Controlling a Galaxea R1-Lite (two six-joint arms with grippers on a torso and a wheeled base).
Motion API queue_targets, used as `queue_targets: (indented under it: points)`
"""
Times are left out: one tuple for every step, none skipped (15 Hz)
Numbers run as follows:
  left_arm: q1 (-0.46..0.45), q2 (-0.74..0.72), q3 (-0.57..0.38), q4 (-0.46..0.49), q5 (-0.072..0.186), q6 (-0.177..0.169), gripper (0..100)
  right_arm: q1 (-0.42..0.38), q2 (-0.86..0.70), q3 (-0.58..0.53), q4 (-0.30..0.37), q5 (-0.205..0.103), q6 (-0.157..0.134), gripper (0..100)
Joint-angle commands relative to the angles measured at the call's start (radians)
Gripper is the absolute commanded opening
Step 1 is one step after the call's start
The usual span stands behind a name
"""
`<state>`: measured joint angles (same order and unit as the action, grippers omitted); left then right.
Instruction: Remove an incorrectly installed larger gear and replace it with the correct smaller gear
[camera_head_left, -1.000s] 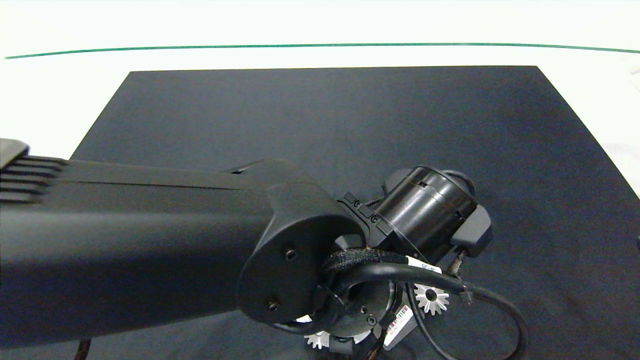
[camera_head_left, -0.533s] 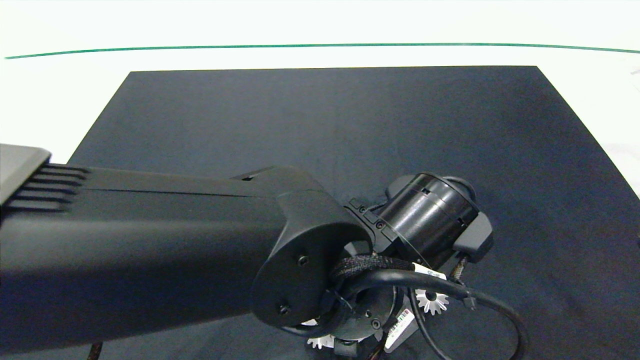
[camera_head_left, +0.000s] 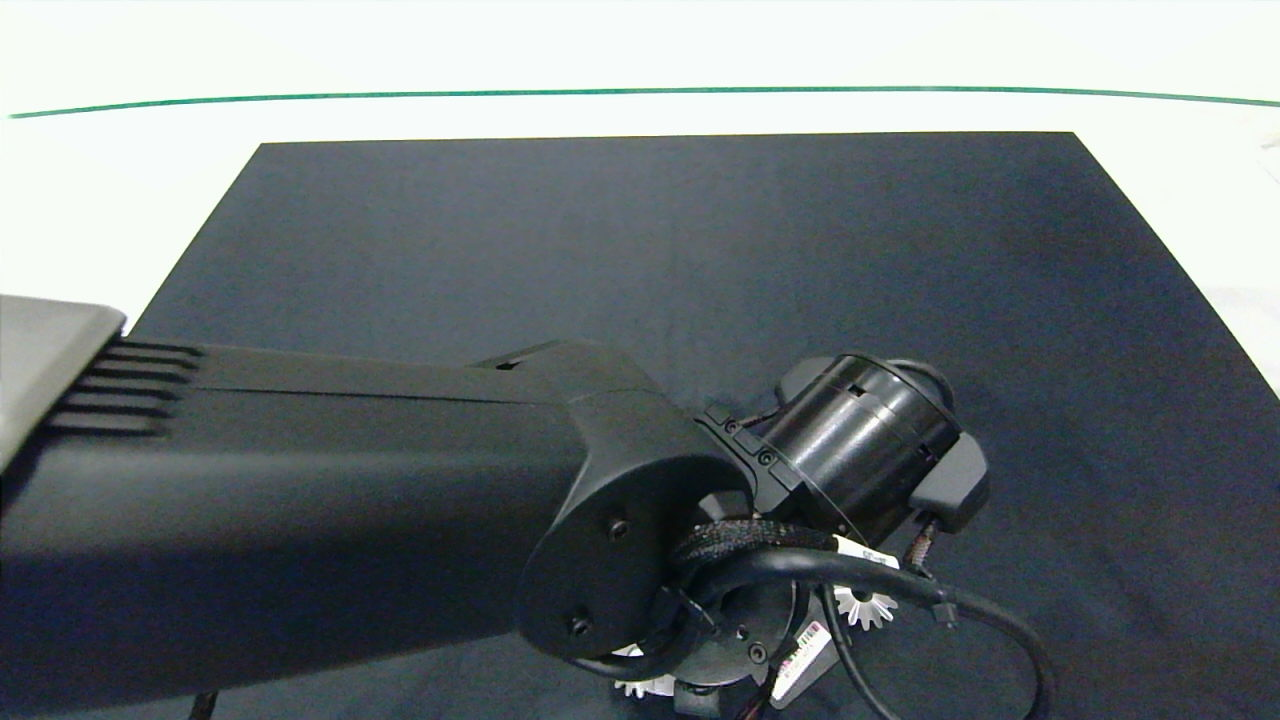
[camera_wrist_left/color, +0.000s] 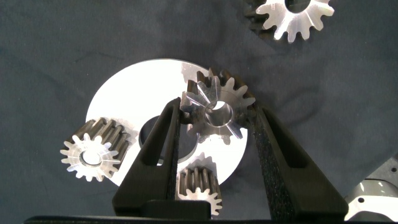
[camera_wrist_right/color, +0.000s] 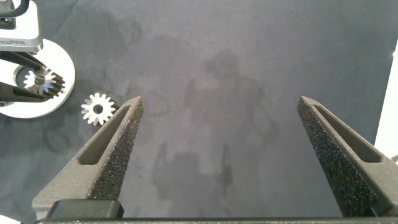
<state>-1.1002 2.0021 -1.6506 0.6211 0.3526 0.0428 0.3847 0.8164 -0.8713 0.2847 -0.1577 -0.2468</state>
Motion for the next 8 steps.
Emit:
queue_targets:
  points:
    - [0.0,0.014,-0.001,0.005,0.002,0.0,22,0.0,0.0,0.0,0.002,0.001,-0.002,100]
    - [0.0,0.014,-0.001,0.005,0.002,0.0,22,0.0,0.0,0.0,0.001,0.001,-0.002,100]
    - [0.002,0.014,-0.001,0.005,0.002,0.0,22,0.0,0.0,0.0,0.002,0.001,-0.002,100]
    - [0.003,0.012,-0.001,0.005,0.002,0.002,22,0.0,0.0,0.0,0.002,0.001,-0.002,100]
    - [0.005,0.01,-0.001,0.005,0.002,0.002,22,0.0,0.0,0.0,0.002,0.001,-0.002,100]
    - [0.011,0.007,-0.001,0.005,0.002,0.002,22,0.0,0.0,0.0,0.001,0.001,-0.002,100]
    - [0.014,0.004,-0.001,0.005,0.002,0.002,22,0.0,0.0,0.0,0.002,0.001,-0.002,100]
    - [0.017,0.001,-0.001,0.005,0.002,0.002,22,0.0,0.0,0.0,0.002,0.001,-0.003,100]
